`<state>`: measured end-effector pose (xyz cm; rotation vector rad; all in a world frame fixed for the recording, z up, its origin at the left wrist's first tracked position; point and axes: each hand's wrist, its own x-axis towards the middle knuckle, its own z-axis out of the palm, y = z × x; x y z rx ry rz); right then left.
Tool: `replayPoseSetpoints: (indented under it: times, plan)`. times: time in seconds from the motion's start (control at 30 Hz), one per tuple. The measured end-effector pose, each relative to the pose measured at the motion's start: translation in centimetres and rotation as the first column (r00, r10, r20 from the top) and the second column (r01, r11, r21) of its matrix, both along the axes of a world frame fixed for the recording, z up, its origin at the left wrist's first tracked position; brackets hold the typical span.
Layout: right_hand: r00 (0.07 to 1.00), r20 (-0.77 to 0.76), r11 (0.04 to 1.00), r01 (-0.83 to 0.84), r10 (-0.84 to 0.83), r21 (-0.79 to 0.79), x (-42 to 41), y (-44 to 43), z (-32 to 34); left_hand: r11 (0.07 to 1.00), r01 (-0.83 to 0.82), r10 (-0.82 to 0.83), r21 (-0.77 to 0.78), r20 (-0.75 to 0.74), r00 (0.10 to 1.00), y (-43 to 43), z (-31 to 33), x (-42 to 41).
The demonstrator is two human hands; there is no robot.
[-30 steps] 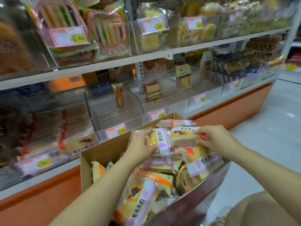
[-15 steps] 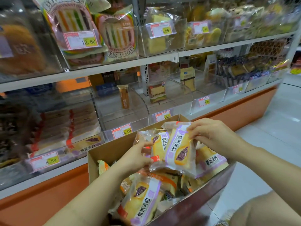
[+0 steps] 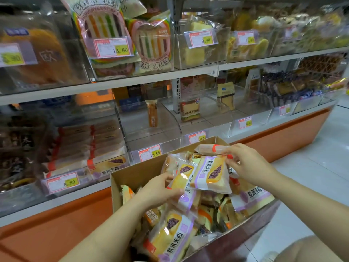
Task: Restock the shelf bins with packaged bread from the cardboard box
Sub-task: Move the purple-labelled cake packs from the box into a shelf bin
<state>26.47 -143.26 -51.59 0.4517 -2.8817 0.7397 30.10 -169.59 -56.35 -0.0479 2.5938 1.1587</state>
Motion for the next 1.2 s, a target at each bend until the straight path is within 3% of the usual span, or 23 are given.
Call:
replayPoseSetpoints:
  times: [0.13,0.27,0.37,0.5,0.57,0.73,0.93,1.1,1.2]
  plan:
    - [0.99,0.14,0.993,0.041,-0.026,-0.109,0.3,-0.2,0.0,0.995,-0.086,0.087,0.056,-0.013,0.996,0.0,0.4,0.0]
    - [0.975,0.217,0.984,0.078,-0.042,-0.16,0.6,-1.3,-0.1,0.958,-0.144,0.152,0.247,-0.014,0.988,0.2,0.9,0.1]
    - [0.972,0.226,0.962,0.115,-0.058,-0.246,0.4,-2.0,-0.4,0.873,-0.237,0.259,0.427,0.007,0.966,0.2,1.1,0.1]
    - [0.96,0.273,0.818,0.201,-0.056,-0.539,0.6,-2.8,0.4,0.724,-0.315,0.391,0.614,0.011,0.92,-0.1,1.7,-0.3]
    - [0.957,0.29,0.782,0.188,-0.01,-0.594,0.6,-2.9,0.5,0.689,-0.327,0.417,0.646,0.015,0.909,-0.3,2.1,-0.2]
    - [0.985,0.161,0.881,0.021,0.063,-0.473,1.4,-3.0,1.6,0.646,-0.351,0.444,0.678,0.04,0.895,-1.1,2.6,-0.1]
    - [0.949,-0.056,0.911,-0.313,0.31,-0.267,2.5,-5.1,5.9,0.57,-0.268,0.435,0.777,-0.008,0.9,-1.4,4.1,-0.2]
    - [0.915,-0.099,0.915,-0.397,0.39,-0.067,2.3,-7.9,9.4,0.595,-0.156,0.393,0.788,-0.117,0.912,-2.3,5.8,-0.2]
    - [0.906,-0.104,0.911,-0.413,0.411,0.0,2.5,-10.2,10.8,0.668,-0.097,0.344,0.738,-0.191,0.919,-3.5,7.0,0.5]
